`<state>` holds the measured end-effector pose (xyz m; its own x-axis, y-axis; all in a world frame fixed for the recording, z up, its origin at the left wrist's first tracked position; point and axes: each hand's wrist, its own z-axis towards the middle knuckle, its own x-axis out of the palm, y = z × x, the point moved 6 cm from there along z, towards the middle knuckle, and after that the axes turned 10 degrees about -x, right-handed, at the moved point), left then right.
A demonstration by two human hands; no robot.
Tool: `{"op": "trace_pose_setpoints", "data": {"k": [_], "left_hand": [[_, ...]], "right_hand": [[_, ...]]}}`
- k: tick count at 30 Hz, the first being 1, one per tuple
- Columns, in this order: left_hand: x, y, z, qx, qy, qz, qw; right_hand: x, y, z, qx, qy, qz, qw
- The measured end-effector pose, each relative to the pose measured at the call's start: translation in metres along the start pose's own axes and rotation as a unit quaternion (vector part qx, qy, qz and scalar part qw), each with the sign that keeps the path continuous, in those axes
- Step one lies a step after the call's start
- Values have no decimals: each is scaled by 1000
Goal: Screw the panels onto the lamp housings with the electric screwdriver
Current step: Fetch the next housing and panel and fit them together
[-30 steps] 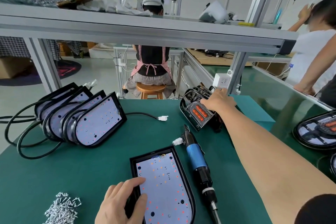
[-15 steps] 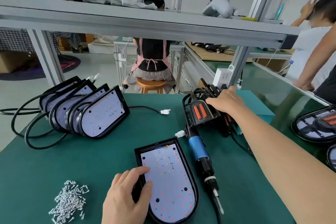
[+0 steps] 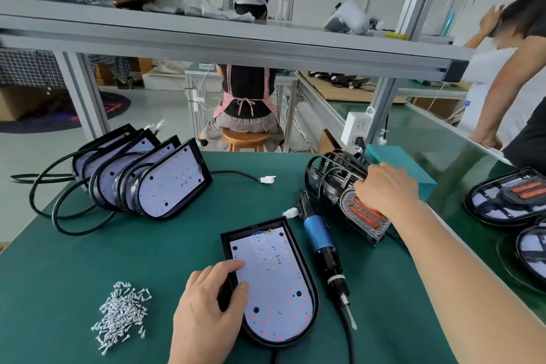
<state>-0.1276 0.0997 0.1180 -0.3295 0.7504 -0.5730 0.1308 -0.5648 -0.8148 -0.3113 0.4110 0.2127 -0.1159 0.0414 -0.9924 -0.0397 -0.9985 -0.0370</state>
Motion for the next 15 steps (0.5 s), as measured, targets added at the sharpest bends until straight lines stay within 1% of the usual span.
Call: {"op": "trace_pose_setpoints", "data": {"k": [1, 4, 6, 8, 10, 12, 15], "left_hand": [[0, 0, 0, 3, 1, -5, 1000], [1, 4, -1, 8, 1, -30, 1000], [1, 8, 0, 3, -1, -45, 999], [2, 12, 0, -8, -2, -57, 998], [4, 15, 2, -20, -5, -58, 998], [5, 15, 3, -20, -3, -54, 998], [6, 15, 3, -25, 3, -64, 998]], "right_hand": [[-3, -1, -3, -6, -11, -3, 1000], [-14, -5, -11, -17, -81, 9, 997], [-25, -10, -16, -17, -104, 21, 994], [-38, -14, -21, -27, -100, 36, 994], [-54, -11, -26, -57, -94, 60, 992], [-69, 2, -33, -99, -90, 102, 986], [-86, 46, -51, -197, -76, 113, 971]]}}
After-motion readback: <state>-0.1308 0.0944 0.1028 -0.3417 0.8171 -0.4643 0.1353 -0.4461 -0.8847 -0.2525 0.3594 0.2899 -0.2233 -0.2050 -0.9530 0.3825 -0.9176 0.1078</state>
